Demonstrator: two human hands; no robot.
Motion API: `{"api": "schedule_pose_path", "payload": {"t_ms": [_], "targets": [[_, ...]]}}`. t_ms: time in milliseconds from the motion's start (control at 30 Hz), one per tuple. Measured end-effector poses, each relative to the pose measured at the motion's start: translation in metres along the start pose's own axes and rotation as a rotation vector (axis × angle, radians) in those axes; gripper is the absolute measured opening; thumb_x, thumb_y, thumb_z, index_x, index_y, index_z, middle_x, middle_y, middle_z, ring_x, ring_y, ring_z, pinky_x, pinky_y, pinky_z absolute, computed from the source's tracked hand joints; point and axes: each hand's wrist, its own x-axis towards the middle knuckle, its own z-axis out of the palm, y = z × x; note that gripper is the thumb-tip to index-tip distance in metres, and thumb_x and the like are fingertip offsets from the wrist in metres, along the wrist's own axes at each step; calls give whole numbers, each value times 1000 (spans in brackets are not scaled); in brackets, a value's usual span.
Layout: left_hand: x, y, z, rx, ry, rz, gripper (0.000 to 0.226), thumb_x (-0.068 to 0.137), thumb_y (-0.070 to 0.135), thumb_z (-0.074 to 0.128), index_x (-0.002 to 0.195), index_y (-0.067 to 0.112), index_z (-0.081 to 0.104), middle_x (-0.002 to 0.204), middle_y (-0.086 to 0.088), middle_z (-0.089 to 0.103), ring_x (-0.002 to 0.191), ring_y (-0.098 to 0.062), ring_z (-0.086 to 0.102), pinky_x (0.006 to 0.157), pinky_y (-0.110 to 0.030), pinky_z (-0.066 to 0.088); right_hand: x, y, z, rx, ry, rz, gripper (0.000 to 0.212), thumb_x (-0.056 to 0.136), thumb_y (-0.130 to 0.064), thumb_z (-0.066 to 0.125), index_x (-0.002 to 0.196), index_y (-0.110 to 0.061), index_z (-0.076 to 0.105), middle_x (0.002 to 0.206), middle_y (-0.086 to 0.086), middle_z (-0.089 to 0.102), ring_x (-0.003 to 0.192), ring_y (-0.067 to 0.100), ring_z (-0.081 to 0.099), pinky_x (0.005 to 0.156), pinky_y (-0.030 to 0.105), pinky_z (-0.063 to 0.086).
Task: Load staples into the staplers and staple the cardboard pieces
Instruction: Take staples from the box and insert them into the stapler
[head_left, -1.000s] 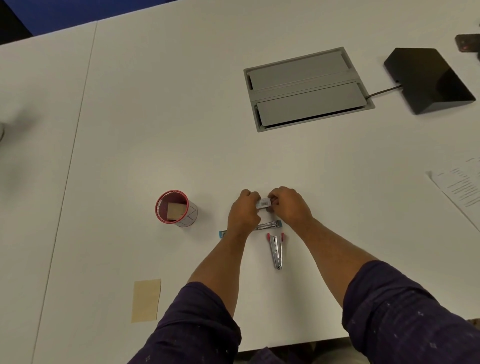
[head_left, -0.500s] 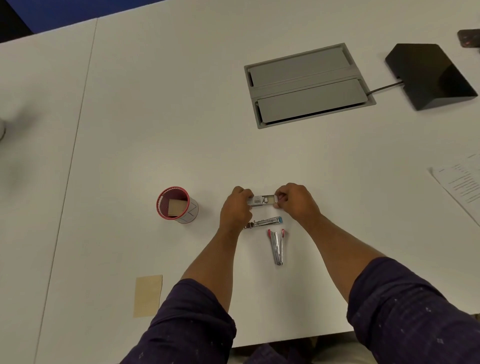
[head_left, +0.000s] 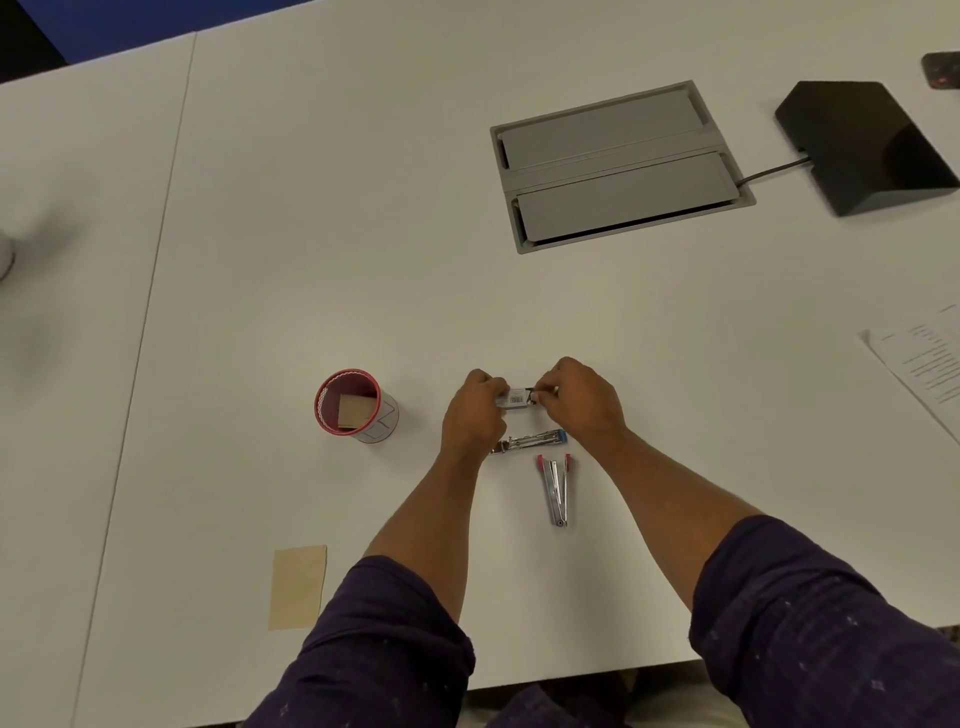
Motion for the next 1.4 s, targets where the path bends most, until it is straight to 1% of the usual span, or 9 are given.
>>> {"api": "schedule_pose_path", "payload": {"t_ms": [100,200,367,533,667,800,900,1100,1400], "targets": [[0,0,0,4,-4,-1,35,82,-2,66,114,13,67,113,-4,55,91,-23,59,72,-34,52,3,-4,2,-32,12,72,16,94,-31,68,94,-18,77,101,1,62,89,23,65,77,37,53],[0,-1,0,3,-2,6,36,80,-4,66,112,12,68,112,-4,55,90,-22,59,69,-31,49,6,-8,4,-77,12,110,16,93,-30,69,90,-15,75,103,4,62,90,27,66,75,36,53],[0,-1,1,6,-4,8,35,79,-5,66,109,13,68,109,-4,55,87,-21,58,67,-30,48,11,-15,6,-162,-22,142,15,90,-23,65,96,-13,74,104,4,63,89,27,67,75,35,55],[0,-2,1,4,-6,9,35,80,-4,67,111,12,68,110,-4,55,86,-20,57,67,-28,47,11,-18,5,-128,-31,190,16,81,-16,65,92,-13,75,97,5,69,83,27,68,71,32,56],[1,-2,1,11,1,17,32,82,-1,67,111,12,68,111,-5,55,88,-23,59,67,-29,48,9,-13,3,-63,-25,198,14,79,-13,68,87,-16,79,90,3,72,80,27,68,63,28,47],[2,-2,2,12,1,15,33,82,-1,67,112,12,68,111,-5,56,89,-23,59,71,-33,53,7,-12,4,16,7,218,8,83,-25,73,86,-21,79,86,-1,73,76,22,66,63,26,43],[2,-3,2,10,2,17,33,82,-1,68,112,11,68,112,-6,56,88,-24,60,74,-38,56,8,-14,6,26,15,224,13,83,-33,77,85,-20,78,85,-2,73,72,19,63,62,25,42],[1,-4,2,12,4,16,33,81,-1,67,111,12,69,111,-5,56,87,-23,60,73,-38,56,8,-20,6,-35,-1,234,14,82,-27,73,84,-13,76,84,3,72,76,26,68,66,32,57],[2,-5,2,6,0,20,32,82,0,68,111,12,69,112,-5,56,87,-22,59,70,-33,54,9,-17,4,14,-19,245,14,83,-24,73,84,-11,77,81,6,74,75,26,69,67,35,59]]}}
